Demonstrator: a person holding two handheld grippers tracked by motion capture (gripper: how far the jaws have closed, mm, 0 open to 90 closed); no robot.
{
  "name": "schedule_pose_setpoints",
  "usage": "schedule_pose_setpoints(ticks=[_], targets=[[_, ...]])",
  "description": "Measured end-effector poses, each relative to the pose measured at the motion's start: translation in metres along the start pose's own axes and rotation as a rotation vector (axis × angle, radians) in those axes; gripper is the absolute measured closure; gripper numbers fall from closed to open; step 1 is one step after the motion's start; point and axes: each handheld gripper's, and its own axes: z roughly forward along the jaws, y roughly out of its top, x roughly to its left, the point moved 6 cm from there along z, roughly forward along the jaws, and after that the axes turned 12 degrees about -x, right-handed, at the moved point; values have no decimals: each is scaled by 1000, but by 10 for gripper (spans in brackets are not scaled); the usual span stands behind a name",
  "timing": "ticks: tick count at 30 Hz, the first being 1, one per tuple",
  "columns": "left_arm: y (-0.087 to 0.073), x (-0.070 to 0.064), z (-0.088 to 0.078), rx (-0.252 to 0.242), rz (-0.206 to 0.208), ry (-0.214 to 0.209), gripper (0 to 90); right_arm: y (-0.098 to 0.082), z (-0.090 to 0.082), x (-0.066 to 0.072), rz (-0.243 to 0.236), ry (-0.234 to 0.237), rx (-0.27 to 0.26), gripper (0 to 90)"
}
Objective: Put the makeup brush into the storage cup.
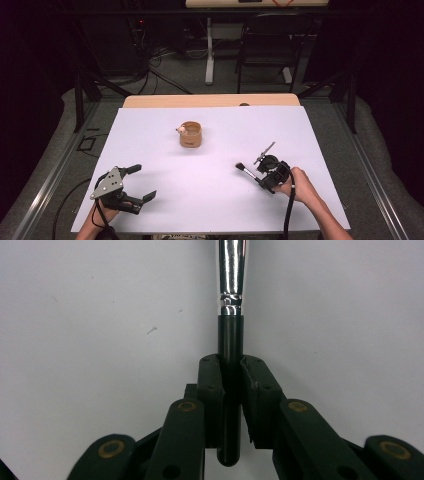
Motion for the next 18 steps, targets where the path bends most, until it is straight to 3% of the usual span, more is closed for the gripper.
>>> schedule_pose_setpoints(ticks=[2,4,6,7,11,12,13,14,15,18], targets=[[0,0,0,0,-1,-1,2,0,1,1,8,9,-44,796],[0,0,0,1,0,-3,2,-1,-3,1,12,5,-35,796],[0,0,0,1,0,-3,2,0,-3,1,18,6,-84,796],[0,0,0,1,0,-2,2,-1,-6,0,15,8,-57,796],[0,0,1,3,1,-4,2,-1,-8,0,18,4,-70,796],[0,0,1,3,1,-3,2,0,-7,0,27,6,-107,796],[0,0,1,2,0,-2,2,0,-9,-1,22,8,-95,796],[0,0,0,3,0,-2,2,2,-9,-1,30,3,-130,796],[0,0,0,3,0,-1,2,2,-11,-1,25,6,-122,796],[0,-1,1,3,1,-3,2,4,-12,1,29,0,-172,796]])
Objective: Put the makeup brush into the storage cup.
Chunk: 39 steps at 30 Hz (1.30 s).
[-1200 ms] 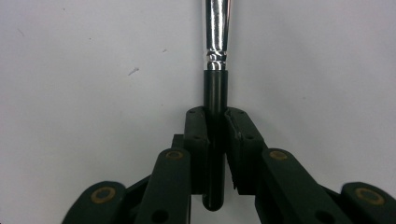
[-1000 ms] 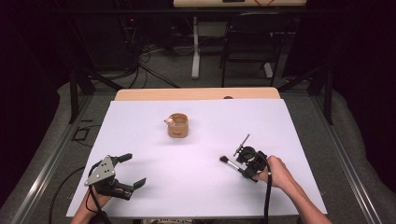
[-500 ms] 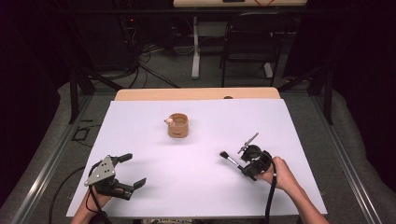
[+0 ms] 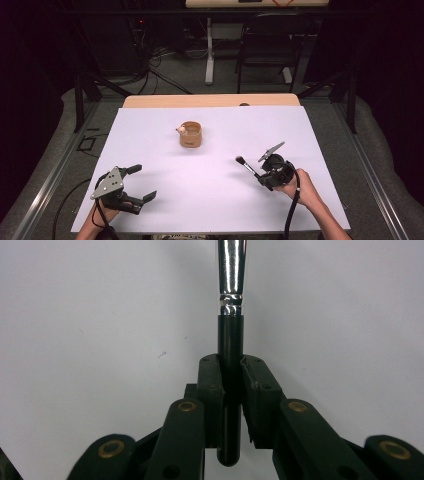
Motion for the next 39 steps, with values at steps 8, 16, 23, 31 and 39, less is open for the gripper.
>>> schedule_pose_setpoints(ticks=[8,16,23,31,39], targets=[[0,0,0,0,-1,0,2,4,-4,0,6,-7,-52,796],[0,0,0,-1,-3,4,2,21,-12,8,12,-7,-242,795],[0,0,-1,0,-1,-1,2,29,-19,6,22,-44,-376,795],[0,0,0,1,-2,-2,2,33,-22,8,28,-59,-447,796],[0,0,0,1,-3,-2,2,41,-22,14,29,-64,-536,796]])
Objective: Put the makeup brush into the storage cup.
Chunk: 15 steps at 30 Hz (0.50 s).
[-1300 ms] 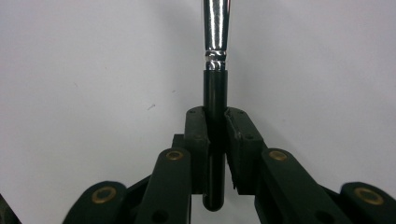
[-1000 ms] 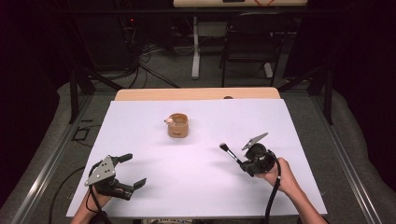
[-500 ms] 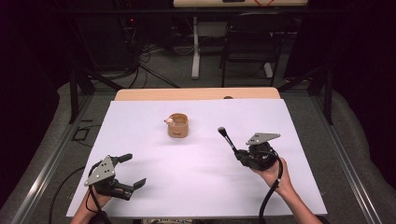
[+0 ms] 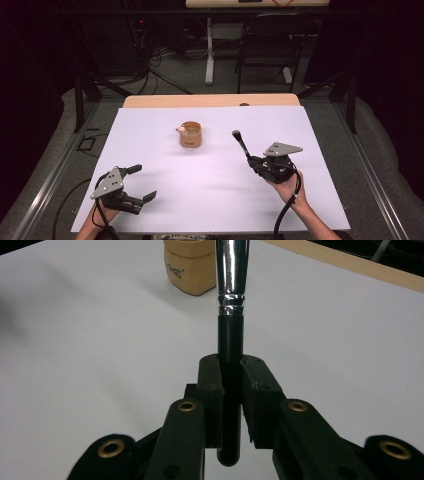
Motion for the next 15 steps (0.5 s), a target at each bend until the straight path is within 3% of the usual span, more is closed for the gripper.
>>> schedule_pose_setpoints(ticks=[7,13,14,15], targets=[[0,0,0,2,2,-1,2,2,4,6,8,3,-61,796],[0,-1,1,13,1,-15,2,2,4,6,8,3,-61,796],[0,-1,1,9,0,-12,2,4,7,14,28,8,-122,796],[0,-1,1,8,0,-12,2,4,9,16,28,15,-138,796]])
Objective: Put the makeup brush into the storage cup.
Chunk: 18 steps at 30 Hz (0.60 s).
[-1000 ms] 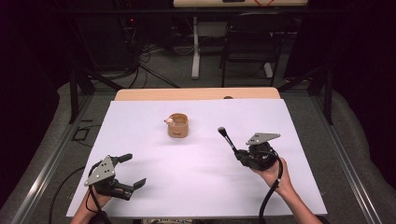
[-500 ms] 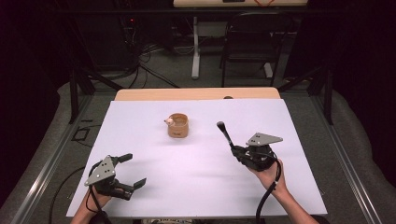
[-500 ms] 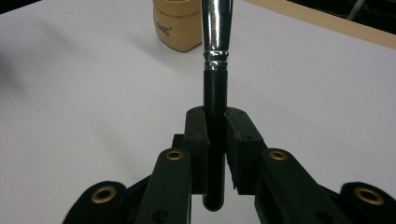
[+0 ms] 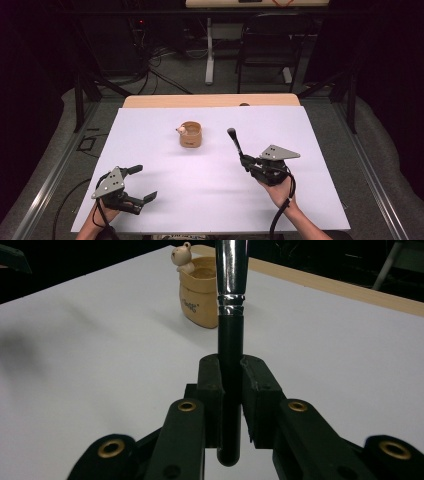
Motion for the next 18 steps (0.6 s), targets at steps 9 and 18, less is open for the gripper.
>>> schedule_pose_setpoints(ticks=[9,18], targets=[[0,0,1,2,-4,-1,2,-6,12,4,16,46,-61,795],[-1,0,4,11,-7,-7,2,-6,26,14,8,105,-110,795]])
